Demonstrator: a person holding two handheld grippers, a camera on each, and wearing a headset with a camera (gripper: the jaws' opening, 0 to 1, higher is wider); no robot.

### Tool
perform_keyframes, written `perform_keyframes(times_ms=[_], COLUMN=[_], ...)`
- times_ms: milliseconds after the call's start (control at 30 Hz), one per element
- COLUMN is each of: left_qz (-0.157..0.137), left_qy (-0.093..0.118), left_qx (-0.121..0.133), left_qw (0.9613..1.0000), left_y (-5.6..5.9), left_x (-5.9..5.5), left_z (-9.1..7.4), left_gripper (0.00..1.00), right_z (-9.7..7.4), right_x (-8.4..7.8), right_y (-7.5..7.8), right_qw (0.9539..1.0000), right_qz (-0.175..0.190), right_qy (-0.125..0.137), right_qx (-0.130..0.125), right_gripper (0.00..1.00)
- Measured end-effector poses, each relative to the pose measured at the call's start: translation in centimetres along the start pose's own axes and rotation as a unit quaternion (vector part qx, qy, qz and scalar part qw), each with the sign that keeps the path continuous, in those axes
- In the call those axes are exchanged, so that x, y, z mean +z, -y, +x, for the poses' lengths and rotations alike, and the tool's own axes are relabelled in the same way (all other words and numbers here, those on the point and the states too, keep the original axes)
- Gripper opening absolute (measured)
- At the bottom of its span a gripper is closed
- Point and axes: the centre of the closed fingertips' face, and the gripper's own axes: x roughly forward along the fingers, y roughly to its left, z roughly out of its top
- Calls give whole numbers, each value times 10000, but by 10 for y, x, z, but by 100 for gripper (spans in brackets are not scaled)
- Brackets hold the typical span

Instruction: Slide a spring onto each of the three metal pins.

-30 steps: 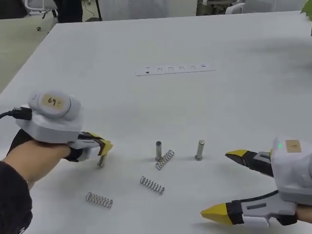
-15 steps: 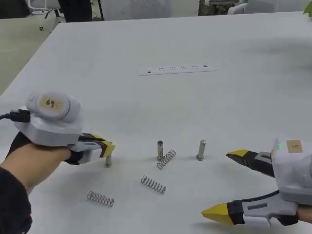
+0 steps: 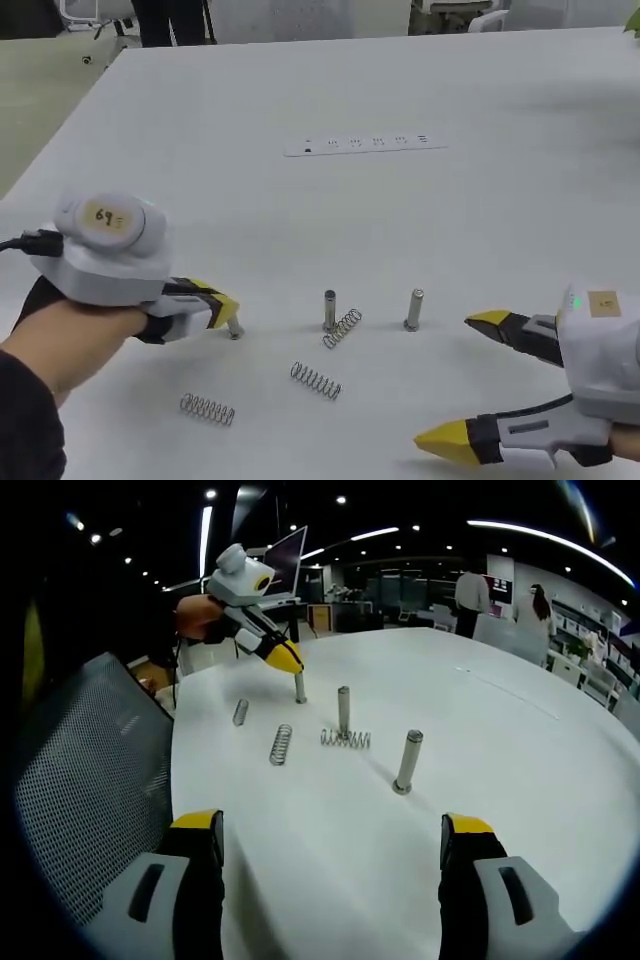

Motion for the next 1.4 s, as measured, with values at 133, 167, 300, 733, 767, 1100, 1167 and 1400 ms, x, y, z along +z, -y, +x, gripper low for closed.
perform_keyframes(times_ms=[133,167,300,733,767,1100,1167,1400], left_qz=[14,12,17,75,70,-41,-102,-166], left_qy=[6,4,38,103,107,230,295,285], left_qx=[-9,-7,-4,-27,-30,-43,-81,-80], left_qw=[10000,10000,10000,9999,9999,9997,9995,9994], left_y=[1,0,1,3,3,5,6,5], left_x=[1,1,2,3,3,6,7,1], left_z=[1,1,2,2,2,-3,-4,-9], left_gripper=[0,0,0,7,7,14,17,19], right_z=[0,0,0,0,0,0,0,0], right_x=[0,0,0,1,1,0,0,0], right_y=[0,0,0,0,0,0,0,0], right_qw=[10000,10000,10000,10000,10000,10000,10000,10000], right_qz=[-5,-11,-13,-24,-19,-19,-20,-22], right_qy=[-1,-2,0,-11,-10,-10,-16,-27], right_qx=[2,1,1,2,2,0,0,2], right_gripper=[89,89,89,89,88,88,88,88])
